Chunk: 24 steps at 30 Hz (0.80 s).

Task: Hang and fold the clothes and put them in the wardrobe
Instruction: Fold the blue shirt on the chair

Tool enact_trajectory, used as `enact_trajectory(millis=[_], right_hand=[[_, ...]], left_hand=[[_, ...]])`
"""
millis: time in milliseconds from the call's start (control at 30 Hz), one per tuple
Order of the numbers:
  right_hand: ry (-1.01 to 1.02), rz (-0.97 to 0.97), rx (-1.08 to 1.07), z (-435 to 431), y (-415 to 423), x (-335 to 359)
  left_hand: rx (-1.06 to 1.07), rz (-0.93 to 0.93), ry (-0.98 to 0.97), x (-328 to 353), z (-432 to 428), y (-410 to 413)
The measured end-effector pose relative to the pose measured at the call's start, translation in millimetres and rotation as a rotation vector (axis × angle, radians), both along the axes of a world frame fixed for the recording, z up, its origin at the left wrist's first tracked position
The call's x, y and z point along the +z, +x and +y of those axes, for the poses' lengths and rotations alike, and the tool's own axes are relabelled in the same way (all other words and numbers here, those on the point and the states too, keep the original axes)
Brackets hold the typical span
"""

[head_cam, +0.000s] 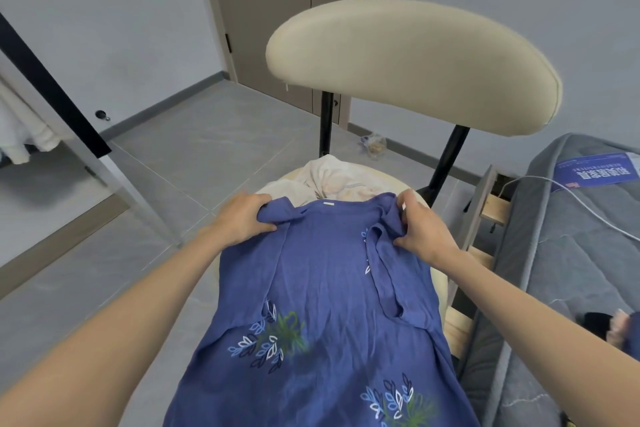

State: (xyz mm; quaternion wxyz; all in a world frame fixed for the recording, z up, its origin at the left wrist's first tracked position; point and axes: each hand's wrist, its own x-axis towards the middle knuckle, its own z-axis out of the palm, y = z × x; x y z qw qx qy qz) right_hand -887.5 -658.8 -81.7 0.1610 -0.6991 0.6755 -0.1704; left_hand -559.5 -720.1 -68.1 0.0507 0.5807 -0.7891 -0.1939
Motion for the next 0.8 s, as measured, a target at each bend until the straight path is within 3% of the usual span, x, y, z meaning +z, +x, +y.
enact_trajectory(millis=[100,200,333,567,800], right_hand=[[0.151,-0.111,-0.131,-2.2,-1.2,-0.7],[0.252,0.023,-0.142,-1.2,-2.9,-2.7],[0.049,0.088,-0.087,5.9,-3.5,0.6],[-0.065,0.231,0.064,5.6,0.3,3.4],[0.006,0.310,0.023,0.5,4.6,0.9]], left_hand=[[-0.005,0.017,-0.001,10.3,2.0,-0.9],[0.002,0.014,0.023,15.8,2.6,0.4],[0.009,-0.022,0.048,18.9,2.8,0.0],[0.044,0.069,0.042,16.4,-0.3,1.6],[0.039,0.068,0.059,16.7,-4.8,2.1]])
